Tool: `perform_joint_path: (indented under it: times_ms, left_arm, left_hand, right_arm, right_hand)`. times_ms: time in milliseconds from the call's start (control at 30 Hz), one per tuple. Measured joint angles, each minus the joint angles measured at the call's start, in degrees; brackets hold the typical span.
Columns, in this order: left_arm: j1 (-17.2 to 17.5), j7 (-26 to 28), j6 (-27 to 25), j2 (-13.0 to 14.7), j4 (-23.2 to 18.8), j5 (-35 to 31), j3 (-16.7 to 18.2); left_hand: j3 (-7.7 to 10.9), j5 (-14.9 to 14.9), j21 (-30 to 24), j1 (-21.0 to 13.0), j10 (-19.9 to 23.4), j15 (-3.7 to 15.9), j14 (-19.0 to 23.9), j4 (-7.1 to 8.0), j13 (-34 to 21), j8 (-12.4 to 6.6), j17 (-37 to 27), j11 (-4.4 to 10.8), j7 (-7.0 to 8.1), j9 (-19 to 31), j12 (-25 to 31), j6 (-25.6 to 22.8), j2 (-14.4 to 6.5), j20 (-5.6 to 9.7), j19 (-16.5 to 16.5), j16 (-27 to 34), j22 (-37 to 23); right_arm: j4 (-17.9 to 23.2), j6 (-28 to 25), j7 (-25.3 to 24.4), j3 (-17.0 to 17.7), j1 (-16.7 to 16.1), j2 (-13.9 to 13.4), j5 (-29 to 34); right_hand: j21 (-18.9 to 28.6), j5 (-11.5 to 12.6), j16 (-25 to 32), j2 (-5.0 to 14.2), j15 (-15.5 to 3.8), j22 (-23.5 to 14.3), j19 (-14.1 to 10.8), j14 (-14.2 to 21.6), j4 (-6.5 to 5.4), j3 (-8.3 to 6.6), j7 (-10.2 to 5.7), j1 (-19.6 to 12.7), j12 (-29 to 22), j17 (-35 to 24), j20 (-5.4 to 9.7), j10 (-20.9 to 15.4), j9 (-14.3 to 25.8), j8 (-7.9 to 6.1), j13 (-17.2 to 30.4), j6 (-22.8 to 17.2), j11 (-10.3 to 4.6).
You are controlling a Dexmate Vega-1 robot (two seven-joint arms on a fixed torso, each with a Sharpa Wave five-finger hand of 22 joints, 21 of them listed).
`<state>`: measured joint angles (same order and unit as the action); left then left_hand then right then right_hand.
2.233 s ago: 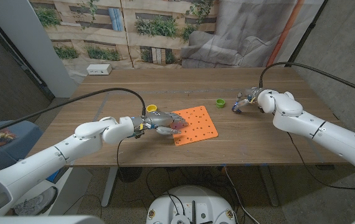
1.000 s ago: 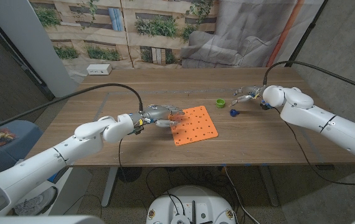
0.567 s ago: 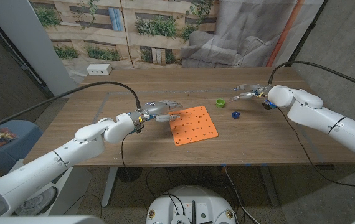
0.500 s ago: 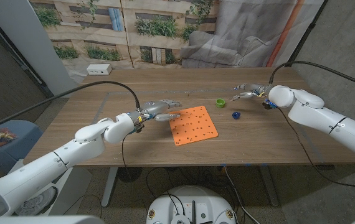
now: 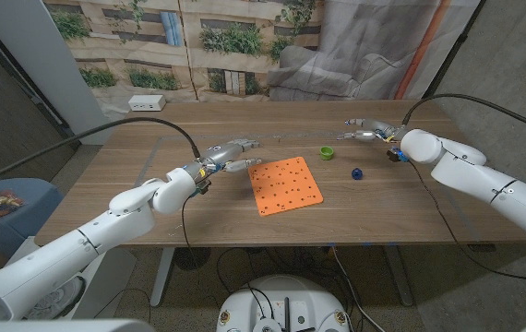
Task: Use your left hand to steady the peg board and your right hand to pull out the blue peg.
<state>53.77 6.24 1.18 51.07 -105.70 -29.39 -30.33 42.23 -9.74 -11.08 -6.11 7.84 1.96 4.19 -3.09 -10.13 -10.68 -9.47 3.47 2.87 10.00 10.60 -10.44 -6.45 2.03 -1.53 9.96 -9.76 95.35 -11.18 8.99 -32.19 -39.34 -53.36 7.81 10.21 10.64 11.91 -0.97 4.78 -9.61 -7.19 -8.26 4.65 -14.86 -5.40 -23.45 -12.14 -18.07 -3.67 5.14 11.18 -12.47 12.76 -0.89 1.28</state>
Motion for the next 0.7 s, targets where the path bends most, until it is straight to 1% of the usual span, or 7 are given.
perform_joint_path:
  times_ms: [167, 200, 300, 400, 533, 633, 700]
  left_arm:
    - [0.7, 2.5, -0.9, -1.0, 0.9, 2.5, 1.0]
    - [0.7, 2.7, -0.9, -1.1, 1.0, 2.8, 1.1]
    - [0.9, 4.0, -1.1, -1.7, 1.7, 4.0, 1.4]
    - [0.9, 5.5, -1.1, -2.4, 2.8, 5.3, 1.7]
    - [0.5, 7.6, -0.3, -3.6, 4.8, 7.2, 2.0]
    - [0.0, 8.9, 0.7, -4.3, 6.5, 8.6, 2.2]
    - [-0.4, 9.8, 1.5, -4.9, 7.7, 9.7, 2.3]
  left_hand:
    - [-0.24, 0.0, 0.0, 0.0, -1.0, 0.11, -0.7, 0.24, 0.0, 0.43, 0.0, 0.21, 0.19, 0.0, -0.2, 0.6, 0.0, 0.0, 0.0, 0.0, 0.0]
    - [-0.24, 0.0, 0.0, 0.0, -1.1, 0.1, -0.7, 0.24, 0.0, 0.44, 0.0, 0.09, 0.19, 0.0, -0.2, 0.6, 0.0, 0.0, 0.0, 0.0, 0.0]
    - [-0.24, 0.0, 0.0, 0.0, -1.3, 0.1, -0.7, 0.24, 0.0, 0.44, 0.0, -0.1, -0.12, 0.0, -0.2, 0.9, 0.0, 0.0, 0.0, 0.0, 0.0]
    - [-0.24, 0.0, 0.0, 0.0, -1.3, 0.11, -0.7, 0.24, 0.0, 0.44, 0.0, -0.1, -0.12, 0.0, -0.2, 0.9, 0.0, 0.0, 0.0, 0.0, 0.0]
    - [-0.24, 0.0, 0.0, 0.0, -1.6, 0.1, -0.7, 0.24, 0.0, 0.44, 0.0, -0.41, -0.12, 0.0, -0.2, 0.9, 0.0, 0.0, 0.0, 0.0, 0.0]
    - [-0.24, 0.0, 0.0, 0.0, -1.6, 0.1, -0.7, 0.24, 0.0, 0.44, 0.0, -0.4, -0.26, -0.1, -0.2, 1.1, 0.0, 0.0, 0.0, 0.0, 0.0]
    - [-0.39, 0.0, 0.0, 0.0, -1.6, 0.1, -0.7, 0.09, 0.0, 0.44, 0.0, -0.4, -0.42, -0.1, -0.2, 1.2, 0.0, 0.0, 0.0, 0.0, 0.0]
  right_arm:
    - [-1.7, 3.0, -2.4, 1.0, -0.7, 0.9, -2.2]
    - [-1.8, 3.5, -2.9, 1.1, -0.8, 1.0, -2.6]
    - [-2.6, 4.9, -4.1, 1.7, -1.2, 1.6, -3.8]
    - [-3.3, 5.8, -5.7, 2.4, -1.8, 2.4, -5.1]
    - [-4.3, 7.3, -8.8, 3.5, -2.9, 4.0, -7.3]
    - [-4.8, 8.1, -10.9, 4.1, -3.6, 5.2, -8.6]
    - [-5.0, 8.6, -12.6, 4.6, -4.2, 6.1, -9.5]
  right_hand:
    - [0.0, 0.0, 0.0, 0.08, -0.77, 0.0, 0.4, -0.3, -0.24, 0.24, -0.11, 0.8, 0.0, 0.1, 0.43, 0.1, 0.0, 0.44, -0.2, 0.5, -0.5]
    - [0.0, 0.0, 0.0, 0.09, -1.01, 0.0, 0.4, -0.2, -0.24, 0.24, -0.11, 0.9, 0.0, 0.2, 0.83, -0.2, 0.0, 0.44, -0.3, 0.5, -0.72]
    - [0.0, 0.0, 0.0, -0.16, -1.58, 0.0, -0.2, 0.4, -0.48, 0.48, -0.11, 1.7, 0.0, 0.3, 1.38, -0.4, -0.3, 0.49, -0.4, 0.5, -1.01]
    - [0.0, 0.0, 0.4, 0.3, -2.34, 0.0, -0.6, 0.7, -0.47, 0.48, -0.11, 2.1, 0.0, 0.5, 1.86, -1.0, -0.3, 0.89, -0.5, 0.5, -1.5]
    - [0.2, 0.0, 0.4, 0.47, -2.68, 0.0, -0.4, 1.1, -0.64, 0.64, -0.11, 2.4, 0.0, 0.5, 2.26, -1.6, -0.5, 0.89, -0.8, 0.5, -1.7]
    - [0.4, 0.0, 0.4, 0.3, -2.98, 0.0, -0.7, 1.3, -0.79, 0.79, -0.11, 3.6, -0.4, 0.8, 2.56, -1.9, -0.5, 0.89, -0.8, 0.5, -1.63]
    - [0.4, 0.0, 0.4, 0.48, -4.12, 0.0, -1.0, 1.7, -0.79, 0.79, -0.11, 3.8, -0.4, 0.9, 2.8, -2.6, -0.5, 0.89, -1.0, 0.5, -2.34]
